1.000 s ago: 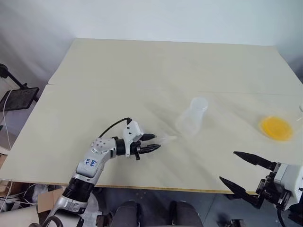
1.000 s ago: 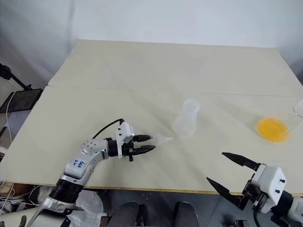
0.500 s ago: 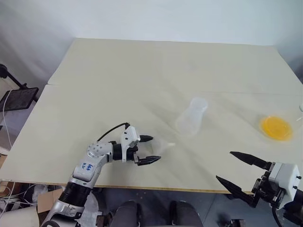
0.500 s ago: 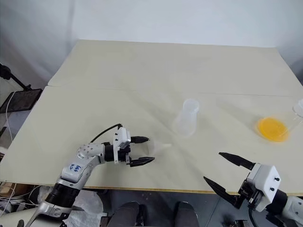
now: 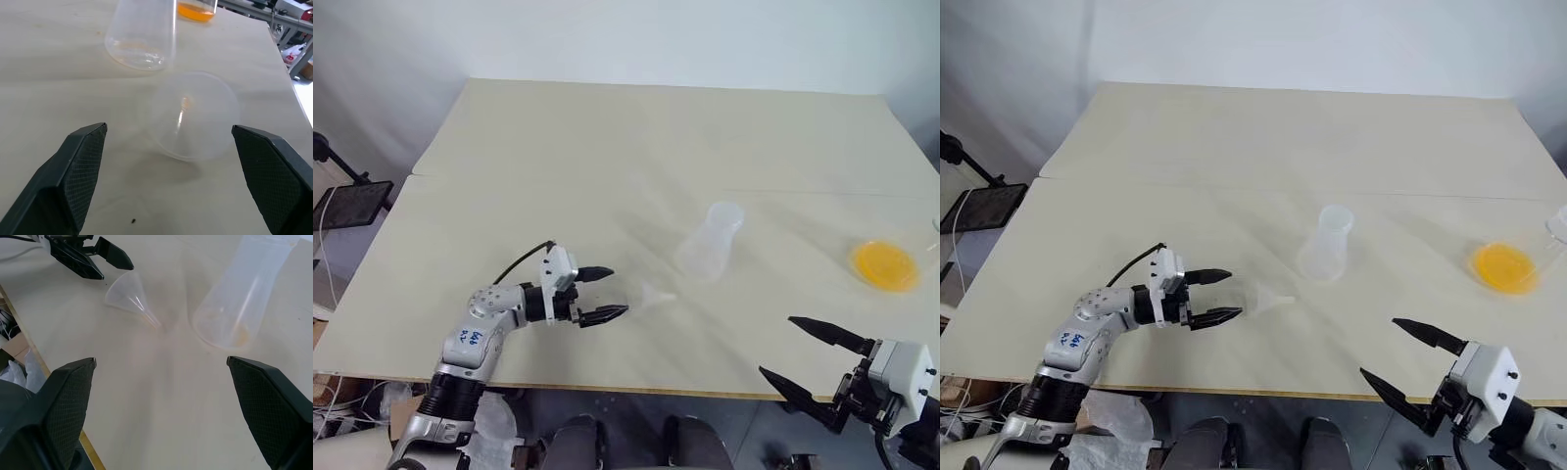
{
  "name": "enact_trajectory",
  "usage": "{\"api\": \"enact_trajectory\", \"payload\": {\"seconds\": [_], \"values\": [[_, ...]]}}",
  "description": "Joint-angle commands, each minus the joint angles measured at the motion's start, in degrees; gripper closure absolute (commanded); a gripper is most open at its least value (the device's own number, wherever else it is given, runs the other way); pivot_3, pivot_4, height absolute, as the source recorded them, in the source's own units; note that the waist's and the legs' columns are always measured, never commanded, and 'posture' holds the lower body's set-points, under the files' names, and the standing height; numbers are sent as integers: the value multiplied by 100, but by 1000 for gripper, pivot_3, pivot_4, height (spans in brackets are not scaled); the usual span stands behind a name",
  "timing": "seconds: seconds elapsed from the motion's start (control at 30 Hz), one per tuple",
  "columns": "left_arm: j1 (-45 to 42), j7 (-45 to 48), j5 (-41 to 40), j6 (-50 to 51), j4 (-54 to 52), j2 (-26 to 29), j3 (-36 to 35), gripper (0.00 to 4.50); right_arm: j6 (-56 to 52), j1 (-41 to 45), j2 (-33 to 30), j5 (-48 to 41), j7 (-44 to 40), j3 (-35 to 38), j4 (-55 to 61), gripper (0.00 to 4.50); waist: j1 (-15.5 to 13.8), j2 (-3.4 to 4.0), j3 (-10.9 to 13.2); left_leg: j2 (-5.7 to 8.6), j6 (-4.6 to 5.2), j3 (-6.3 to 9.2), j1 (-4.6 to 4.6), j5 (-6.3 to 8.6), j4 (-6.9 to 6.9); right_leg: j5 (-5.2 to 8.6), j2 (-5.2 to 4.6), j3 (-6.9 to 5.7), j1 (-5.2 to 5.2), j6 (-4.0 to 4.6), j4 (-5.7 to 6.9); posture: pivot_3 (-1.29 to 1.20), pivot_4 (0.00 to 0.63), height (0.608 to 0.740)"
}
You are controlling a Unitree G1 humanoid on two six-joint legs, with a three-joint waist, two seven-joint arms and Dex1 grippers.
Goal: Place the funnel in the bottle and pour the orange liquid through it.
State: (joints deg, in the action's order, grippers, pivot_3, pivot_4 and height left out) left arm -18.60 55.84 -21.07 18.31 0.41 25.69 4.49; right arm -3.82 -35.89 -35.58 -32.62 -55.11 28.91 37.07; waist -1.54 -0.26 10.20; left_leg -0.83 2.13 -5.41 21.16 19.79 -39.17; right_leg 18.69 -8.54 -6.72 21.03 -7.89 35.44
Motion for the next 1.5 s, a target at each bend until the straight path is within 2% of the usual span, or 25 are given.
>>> {"api": "enact_trajectory", "payload": {"seconds": [0.03, 0.3, 0.33, 0.43, 0.8, 1.0, 1.17, 1.37, 1.5], "values": [[-169, -84, -43, -75, 60, -118, -61, 158, 31, -4, 19, -12, 57, -13, 188, 0, 5, 0, 0, 0, 0, 0, 0, 0, 0, 0, 0, 0, 0, 0, 0, 0, 150, 740], [-627, -215, 341, -389, 650, -571, 297, 158, 28, 32, 1, -3, 130, -52, 203, 0, -3, -1, 1, 4, 1, -2, 2, 0, 0, 0, 0, -3, 1, -1, 0, 0, 150, 740], [-656, -188, 364, -391, 671, -569, 322, 335, 24, 34, -7, -13, 133, -38, 209, 0, 0, -1, 1, 4, 1, -2, 2, 0, 0, 0, 0, -3, 1, -1, 0, 0, 150, 740], [-693, -116, 376, -353, 706, -523, 365, 1012, 40, 30, -34, -40, 112, 42, 204, 0, 12, -1, 0, 2, 0, -2, 1, 0, 0, 0, 1, -3, 3, 0, 2, 0, 150, 740], [-774, 345, 268, -245, 752, -248, 332, 4471, 121, 409, -442, -127, -253, 18, 287, 0, 0, -1, 1, 1, 0, -2, 1, -1, 0, 0, 1, -3, 2, 0, 0, 0, 150, 740], [-981, 479, 246, -198, 893, -215, 310, 4471, 274, 451, -403, 105, -357, -62, 123, 0, 1, -2, 1, 3, 1, 1, 4, -1, -1, 0, 1, -8, 1, -1, 0, 0, 150, 740], [-1383, 704, -159, 187, 1065, -214, -2, 4471, 385, 393, -213, 124, -247, -65, 157, 0, -4, -2, 1, 3, 1, 1, 3, -2, -1, 0, 2, -11, 0, -1, 1, 0, 150, 740], [-2713, 2029, -395, 407, 1791, 383, -31, 4471, 412, 135, 205, 44, 81, 79, 233, 0, 0, -5, 3, 3, -1, -1, 8, -3, -3, 0, 5, -14, 6, -1, 5, 0, 150, 740], [-3696, 2681, -369, 797, 2308, 390, 181, 4471, 417, 97, 573, 0, 518, 100, 344, 0, -9, -5, 3, 10, 0, -2, 8, -3, -3, 0, 4, -12, 6, -1, 6, 0, 150, 740]]}}
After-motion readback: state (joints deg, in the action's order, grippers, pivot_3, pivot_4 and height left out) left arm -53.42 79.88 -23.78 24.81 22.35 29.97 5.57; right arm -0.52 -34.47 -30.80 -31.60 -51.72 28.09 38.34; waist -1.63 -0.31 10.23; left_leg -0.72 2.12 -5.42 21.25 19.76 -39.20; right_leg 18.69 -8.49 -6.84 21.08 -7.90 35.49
